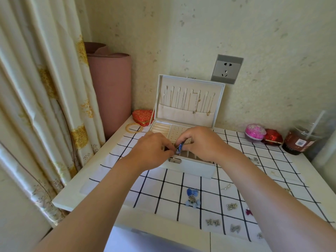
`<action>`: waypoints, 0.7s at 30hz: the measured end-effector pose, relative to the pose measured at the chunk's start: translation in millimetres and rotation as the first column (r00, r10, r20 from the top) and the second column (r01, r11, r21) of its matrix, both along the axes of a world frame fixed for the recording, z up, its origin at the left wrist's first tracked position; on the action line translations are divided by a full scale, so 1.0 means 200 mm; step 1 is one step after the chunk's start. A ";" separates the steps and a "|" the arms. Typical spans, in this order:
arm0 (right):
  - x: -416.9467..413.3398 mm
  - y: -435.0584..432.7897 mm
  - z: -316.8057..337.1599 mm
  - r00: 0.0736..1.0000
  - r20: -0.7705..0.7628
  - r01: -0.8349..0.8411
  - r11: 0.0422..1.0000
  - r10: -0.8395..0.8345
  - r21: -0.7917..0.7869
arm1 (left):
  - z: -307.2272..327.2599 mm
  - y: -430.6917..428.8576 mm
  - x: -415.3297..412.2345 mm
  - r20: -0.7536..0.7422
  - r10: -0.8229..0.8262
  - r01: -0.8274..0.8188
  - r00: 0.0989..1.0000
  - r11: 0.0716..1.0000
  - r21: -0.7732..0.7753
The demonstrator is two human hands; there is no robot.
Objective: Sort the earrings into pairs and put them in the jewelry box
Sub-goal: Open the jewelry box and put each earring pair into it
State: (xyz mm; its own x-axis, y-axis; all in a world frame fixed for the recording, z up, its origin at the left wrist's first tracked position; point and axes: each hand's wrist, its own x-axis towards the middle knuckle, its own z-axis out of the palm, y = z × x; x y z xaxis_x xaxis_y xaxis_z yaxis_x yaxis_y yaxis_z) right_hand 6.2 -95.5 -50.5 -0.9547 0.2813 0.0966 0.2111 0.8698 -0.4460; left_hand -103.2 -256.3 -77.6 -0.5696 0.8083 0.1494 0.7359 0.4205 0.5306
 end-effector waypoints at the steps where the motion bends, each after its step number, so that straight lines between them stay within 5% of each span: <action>1: 0.00 0.01 0.00 1.000 0.000 -0.001 1.000 0.001 -0.009 | 0.00 0.00 0.01 -0.034 -0.018 0.017 0.999 1.000 -0.015; 10: -0.01 -0.05 -0.05 0.994 0.045 -0.102 0.976 0.094 0.195 | -0.01 -0.01 0.00 0.069 0.063 -0.071 0.996 0.991 0.117; 21: 0.01 -0.04 -0.07 0.999 0.006 -0.044 0.992 0.044 0.114 | -0.02 -0.02 0.02 -0.046 -0.059 0.063 0.997 0.993 0.100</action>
State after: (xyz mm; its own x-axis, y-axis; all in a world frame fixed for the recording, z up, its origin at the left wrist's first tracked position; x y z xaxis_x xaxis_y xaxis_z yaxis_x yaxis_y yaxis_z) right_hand 7.9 -103.7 -64.0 -0.9663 0.2263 0.1225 0.1728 0.9234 -0.3426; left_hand -99.7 -260.8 -81.7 -0.5107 0.8208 0.2559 0.7818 0.3195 0.5354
